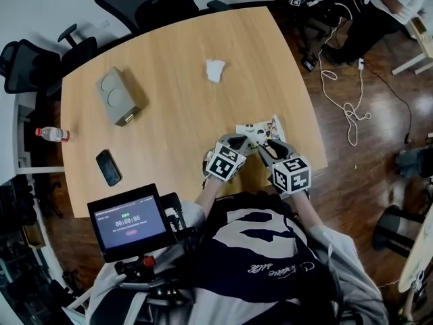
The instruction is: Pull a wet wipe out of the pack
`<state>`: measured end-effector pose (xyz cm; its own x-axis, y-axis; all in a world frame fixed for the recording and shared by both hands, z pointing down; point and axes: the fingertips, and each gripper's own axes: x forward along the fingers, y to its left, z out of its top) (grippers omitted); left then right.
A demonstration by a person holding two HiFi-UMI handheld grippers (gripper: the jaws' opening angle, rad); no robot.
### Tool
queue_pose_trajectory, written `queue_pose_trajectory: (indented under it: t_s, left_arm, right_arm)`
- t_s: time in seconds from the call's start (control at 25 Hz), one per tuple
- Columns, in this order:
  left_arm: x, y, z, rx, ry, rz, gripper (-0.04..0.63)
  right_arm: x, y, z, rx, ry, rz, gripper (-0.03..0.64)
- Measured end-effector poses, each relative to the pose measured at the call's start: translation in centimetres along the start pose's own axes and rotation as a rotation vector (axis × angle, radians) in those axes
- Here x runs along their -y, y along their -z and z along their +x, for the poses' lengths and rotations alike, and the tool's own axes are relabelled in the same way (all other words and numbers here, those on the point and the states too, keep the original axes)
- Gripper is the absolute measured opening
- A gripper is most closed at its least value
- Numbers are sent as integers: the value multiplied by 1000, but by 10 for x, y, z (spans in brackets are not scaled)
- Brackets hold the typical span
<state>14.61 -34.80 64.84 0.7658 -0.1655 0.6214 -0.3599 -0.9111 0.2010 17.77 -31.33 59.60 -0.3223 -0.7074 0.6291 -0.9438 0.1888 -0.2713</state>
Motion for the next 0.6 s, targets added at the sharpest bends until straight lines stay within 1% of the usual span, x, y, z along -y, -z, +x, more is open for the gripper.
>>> queue_pose_trajectory:
  t_s: [0.12,0.16,0.28,0.36,0.52,0.6]
  left_arm:
    - [0,9,4,-25,-19,38,2]
    - [1,11,8,-37,-29,54,2]
    - [3,13,18,-58,-55,81,2]
    - [3,14,21,-62,-57,84,2]
    - [3,18,24,-76,-46,85,2]
    - [4,18,24,-81,-43,90,2]
  right_arm:
    - [8,6,11,-43,59,-12,134]
    - [12,8,15,-53,71,-8,146]
    - [22,10,26,-64,93,-17,147]
    - [23,10,33,-72,110,-66,147]
    - [26,13,44,-117,156,-225,147]
    - [28,19,48,-138,165,-282,146]
